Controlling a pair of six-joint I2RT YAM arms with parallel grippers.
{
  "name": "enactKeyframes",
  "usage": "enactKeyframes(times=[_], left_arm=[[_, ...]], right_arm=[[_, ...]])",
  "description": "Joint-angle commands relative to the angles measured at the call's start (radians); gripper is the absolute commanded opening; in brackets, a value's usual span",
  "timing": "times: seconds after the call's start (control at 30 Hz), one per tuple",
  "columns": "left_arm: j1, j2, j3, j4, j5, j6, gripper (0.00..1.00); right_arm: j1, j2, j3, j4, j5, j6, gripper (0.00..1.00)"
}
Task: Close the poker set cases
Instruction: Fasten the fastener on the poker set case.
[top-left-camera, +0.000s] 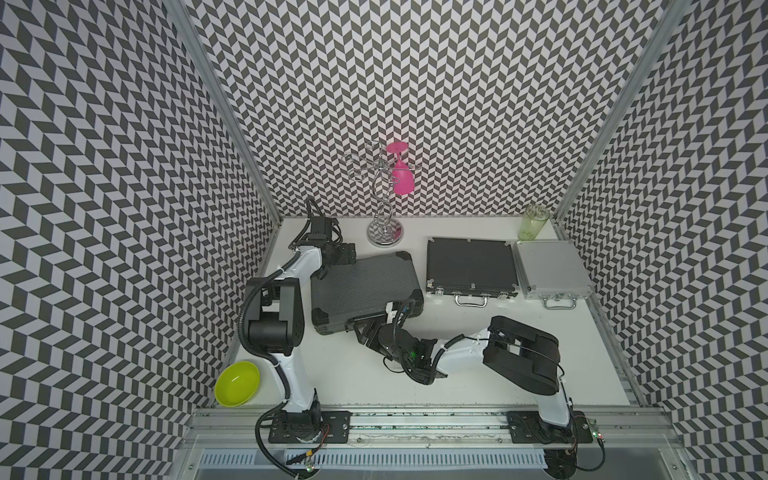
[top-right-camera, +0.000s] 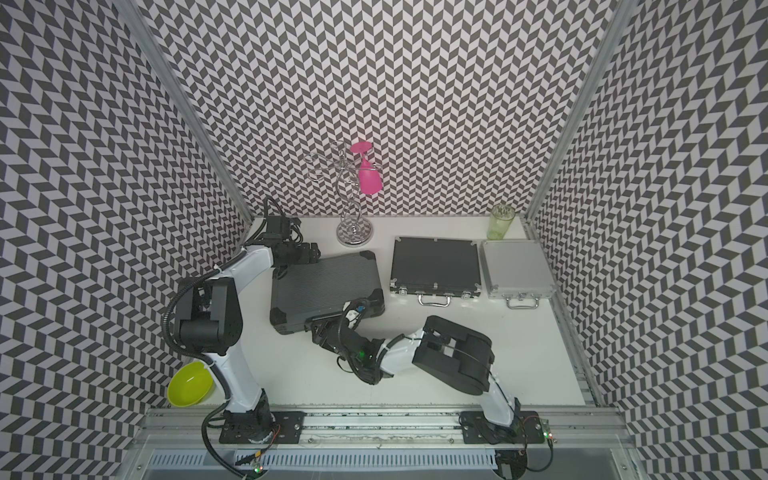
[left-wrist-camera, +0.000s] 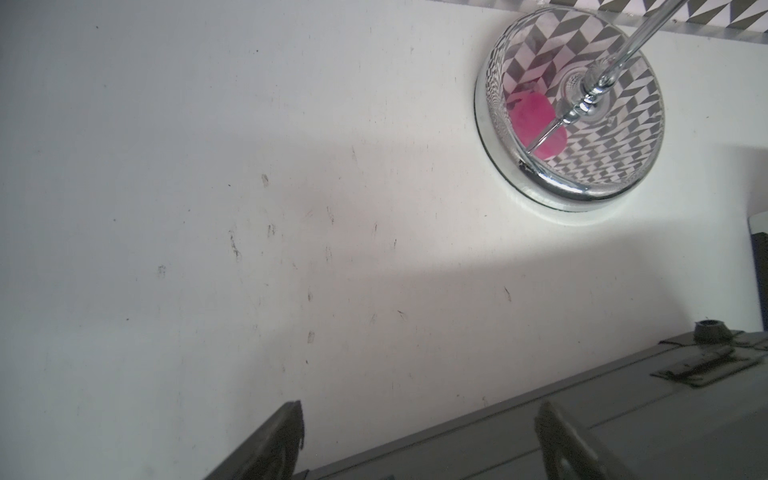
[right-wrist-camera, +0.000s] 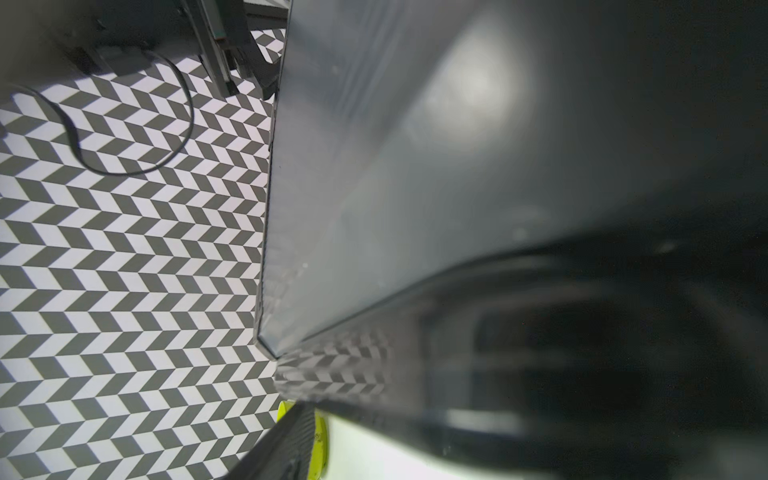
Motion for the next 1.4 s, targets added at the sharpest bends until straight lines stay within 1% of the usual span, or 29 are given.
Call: enactKeyframes(times=[0.0, 0.27, 0.43, 0.57, 0.67, 0.77, 0.8, 0.93, 1.07, 1.17, 1.37], left_arm=[[0.001, -0.007, -0.049, -0.152, 0.001, -0.03, 0.9], [0.0, -0.017, -0.057, -0.147, 0.002, -0.032, 0.9], [0.0, -0.021, -0.066, -0.144, 0.004, -0.034, 0.9], [0.0, -0.02, -0.07, -0.141, 0.004, -0.034, 0.9], [0.0, -0.02, -0.065, -0.145, -0.003, -0.029, 0.9], [0.002, -0.018, -0.058, -0.148, -0.005, -0.028, 0.9], [0.001, -0.018, -0.054, -0.149, -0.005, -0.032, 0.9], [0.0, -0.018, -0.05, -0.15, -0.007, -0.039, 0.89], [-0.002, -0.022, -0.054, -0.147, -0.007, -0.044, 0.89], [-0.001, -0.02, -0.059, -0.145, -0.01, -0.044, 0.89], [-0.002, -0.017, -0.05, -0.145, -0.007, -0.046, 0.89]], right_arm=[[-0.026, 0.014, -0.033, -0.065, 0.095, 0.053, 0.77], [-0.04, 0.03, -0.046, -0.045, 0.121, 0.061, 0.78], [-0.048, 0.046, -0.075, 0.04, 0.124, 0.045, 0.79], [-0.052, 0.046, -0.08, 0.095, 0.112, 0.006, 0.77], [-0.05, 0.011, -0.088, 0.067, 0.064, -0.032, 0.72], [-0.036, -0.041, -0.156, 0.054, 0.062, -0.028, 0.68], [-0.033, -0.057, -0.186, 0.057, 0.061, -0.023, 0.65], [-0.027, -0.077, -0.275, 0.1, 0.053, -0.006, 0.47], [-0.029, -0.04, -0.264, 0.144, 0.029, 0.005, 0.36], [-0.026, -0.019, -0.206, 0.136, -0.003, -0.015, 0.35], [-0.017, 0.046, -0.127, 0.107, -0.032, 0.037, 0.3]])
